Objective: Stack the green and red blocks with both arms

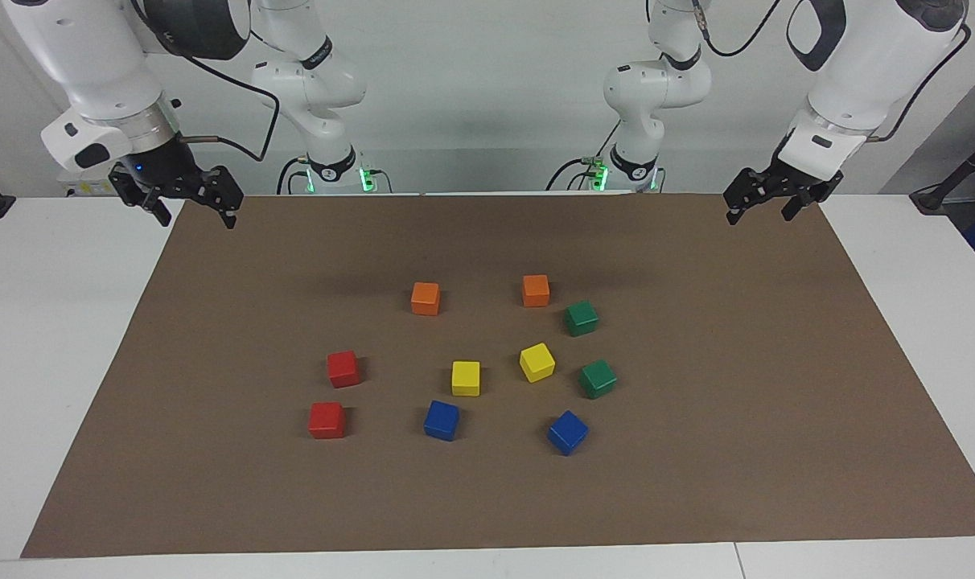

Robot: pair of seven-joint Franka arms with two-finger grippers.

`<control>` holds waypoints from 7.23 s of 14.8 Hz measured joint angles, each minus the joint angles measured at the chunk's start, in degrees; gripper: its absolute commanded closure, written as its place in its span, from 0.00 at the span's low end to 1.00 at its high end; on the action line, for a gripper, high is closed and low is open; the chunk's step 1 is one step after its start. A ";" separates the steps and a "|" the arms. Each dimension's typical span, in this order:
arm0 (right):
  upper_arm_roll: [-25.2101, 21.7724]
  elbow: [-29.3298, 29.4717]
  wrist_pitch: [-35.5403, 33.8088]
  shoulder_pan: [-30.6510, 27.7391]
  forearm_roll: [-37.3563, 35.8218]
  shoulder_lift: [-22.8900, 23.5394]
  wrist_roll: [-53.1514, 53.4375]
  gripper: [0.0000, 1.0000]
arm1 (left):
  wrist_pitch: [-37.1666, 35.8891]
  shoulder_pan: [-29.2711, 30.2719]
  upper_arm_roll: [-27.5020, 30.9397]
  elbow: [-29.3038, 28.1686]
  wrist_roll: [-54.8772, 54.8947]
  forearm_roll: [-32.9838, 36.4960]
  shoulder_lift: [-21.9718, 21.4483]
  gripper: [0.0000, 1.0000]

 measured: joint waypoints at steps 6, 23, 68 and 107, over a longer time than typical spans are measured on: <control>0.00 0.00 0.00 0.00 0.00 -0.01 0.00 0.00 | 0.05 0.00 0.04 0.00 0.00 0.00 0.00 0.00; 1.81 -10.78 13.41 5.12 0.37 0.36 6.14 0.00 | 23.96 -12.06 -1.00 -14.51 -21.77 -0.04 5.63 0.00; 1.02 -16.68 38.47 2.51 2.58 19.08 -2.42 1.00 | 42.47 4.09 1.16 -17.09 3.63 1.25 20.25 1.00; 1.20 9.28 35.81 8.72 0.01 38.63 12.36 0.00 | 40.40 -18.05 -0.21 -0.16 -49.34 7.25 32.04 0.00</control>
